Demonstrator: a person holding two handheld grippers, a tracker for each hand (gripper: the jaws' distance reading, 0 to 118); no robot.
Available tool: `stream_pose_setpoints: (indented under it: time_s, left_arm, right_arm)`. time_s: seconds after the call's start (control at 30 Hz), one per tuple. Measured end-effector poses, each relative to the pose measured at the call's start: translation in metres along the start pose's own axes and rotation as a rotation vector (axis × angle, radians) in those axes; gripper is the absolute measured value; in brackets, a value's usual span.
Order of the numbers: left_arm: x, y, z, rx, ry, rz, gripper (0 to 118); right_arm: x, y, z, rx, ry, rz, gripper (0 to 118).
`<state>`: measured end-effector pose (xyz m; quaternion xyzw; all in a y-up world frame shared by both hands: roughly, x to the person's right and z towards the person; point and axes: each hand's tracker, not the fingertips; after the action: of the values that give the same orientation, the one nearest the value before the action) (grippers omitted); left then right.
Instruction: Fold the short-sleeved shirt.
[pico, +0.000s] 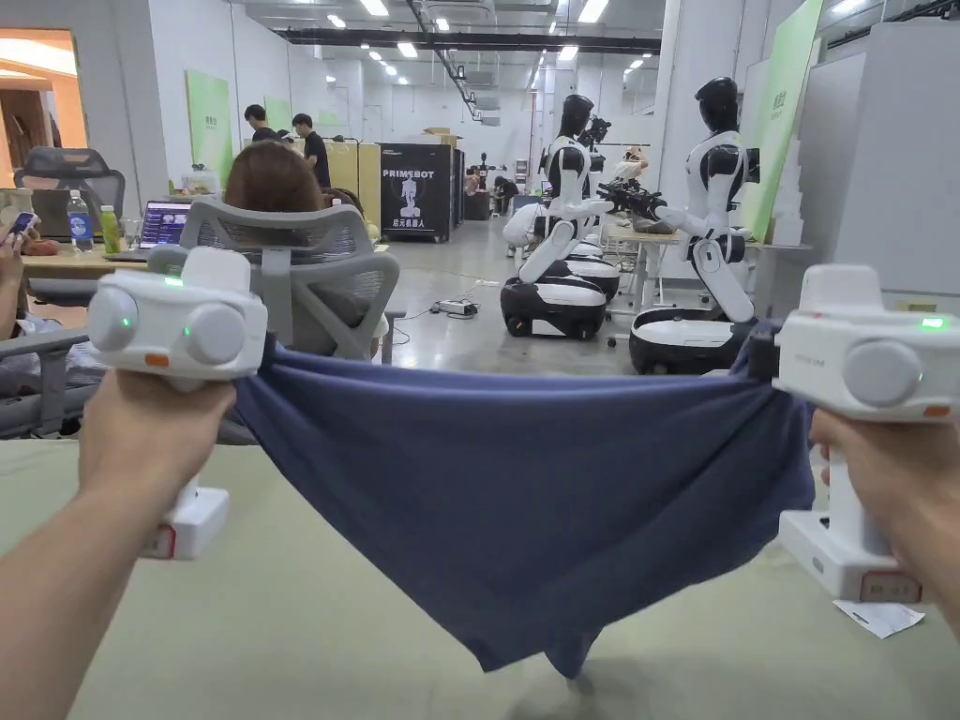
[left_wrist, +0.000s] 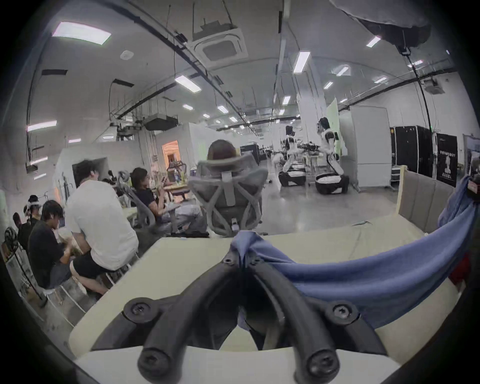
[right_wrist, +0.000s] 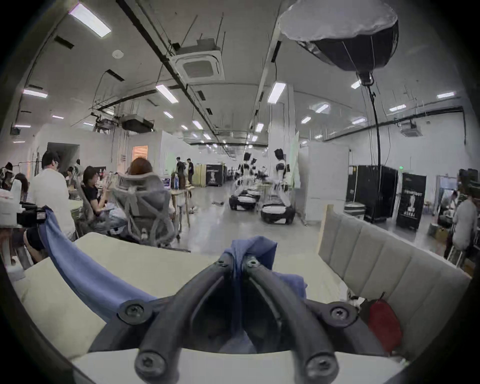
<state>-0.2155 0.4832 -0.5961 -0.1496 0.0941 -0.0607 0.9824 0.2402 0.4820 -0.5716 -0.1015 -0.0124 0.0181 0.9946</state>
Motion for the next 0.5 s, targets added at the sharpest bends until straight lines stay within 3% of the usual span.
stream_pose_setpoints:
  time_s: [0.07,0.23,0.5]
  left_arm:
    - [0.006,-0.021,-0.011,-0.026,0.019,-0.004,0]
    - [0.009,-0.040,-0.010,-0.055,-0.004,-0.012,0]
    - [-0.006,-0.124,0.064,-0.158,-0.177,-0.018,0]
  right_arm:
    - [-0.002,-0.025,-0.009,0.019,-0.031,0.027,4]
    - [0.008,-0.051,-0.010,-0.039,-0.019,0.002,4]
    - [0.030,-0.120,0.054,-0.159,0.027,0.080,4]
